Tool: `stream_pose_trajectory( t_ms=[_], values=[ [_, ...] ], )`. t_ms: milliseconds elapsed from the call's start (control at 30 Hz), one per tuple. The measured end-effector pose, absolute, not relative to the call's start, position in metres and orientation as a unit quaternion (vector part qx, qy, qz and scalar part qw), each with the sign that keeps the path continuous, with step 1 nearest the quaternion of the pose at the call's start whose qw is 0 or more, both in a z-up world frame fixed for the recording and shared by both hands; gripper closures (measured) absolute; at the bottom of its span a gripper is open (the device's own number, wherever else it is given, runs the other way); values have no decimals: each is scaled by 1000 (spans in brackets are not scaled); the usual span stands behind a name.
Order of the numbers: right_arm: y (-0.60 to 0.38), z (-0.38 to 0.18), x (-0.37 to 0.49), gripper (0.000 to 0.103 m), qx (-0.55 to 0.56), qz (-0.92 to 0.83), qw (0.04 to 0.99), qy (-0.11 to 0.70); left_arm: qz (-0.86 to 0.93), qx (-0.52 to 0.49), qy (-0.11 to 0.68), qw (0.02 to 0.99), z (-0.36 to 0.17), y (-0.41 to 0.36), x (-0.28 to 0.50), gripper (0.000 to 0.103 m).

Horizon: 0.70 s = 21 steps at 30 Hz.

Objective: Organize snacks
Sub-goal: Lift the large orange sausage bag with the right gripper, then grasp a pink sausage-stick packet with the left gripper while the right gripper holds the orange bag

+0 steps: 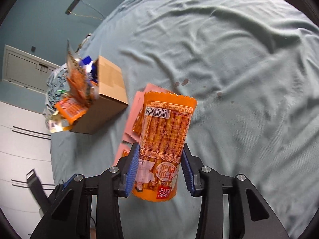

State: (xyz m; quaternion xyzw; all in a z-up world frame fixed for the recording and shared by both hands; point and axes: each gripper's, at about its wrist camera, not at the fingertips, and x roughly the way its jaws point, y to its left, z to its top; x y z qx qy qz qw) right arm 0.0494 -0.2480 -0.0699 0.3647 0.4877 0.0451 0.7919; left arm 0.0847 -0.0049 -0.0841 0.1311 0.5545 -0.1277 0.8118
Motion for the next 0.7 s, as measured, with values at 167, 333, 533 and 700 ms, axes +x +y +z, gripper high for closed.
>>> stream_pose_trajectory(
  t_ms=[167,333,533,700],
  values=[
    [-257,-75,17,64,366,25,784,500,-130,132,556,810,-86,-5,84,14],
    [-265,-88,24,64,387,13,763,517,-159,144,564,798,-95,-18,81,14],
    [-262,-89,35,64,377,9,772,511,-202,178,565,780,-114,-43,76,14],
    [-258,-96,42,64,379,8,770,514,-204,212,575,763,-146,-57,82,0]
  ],
)
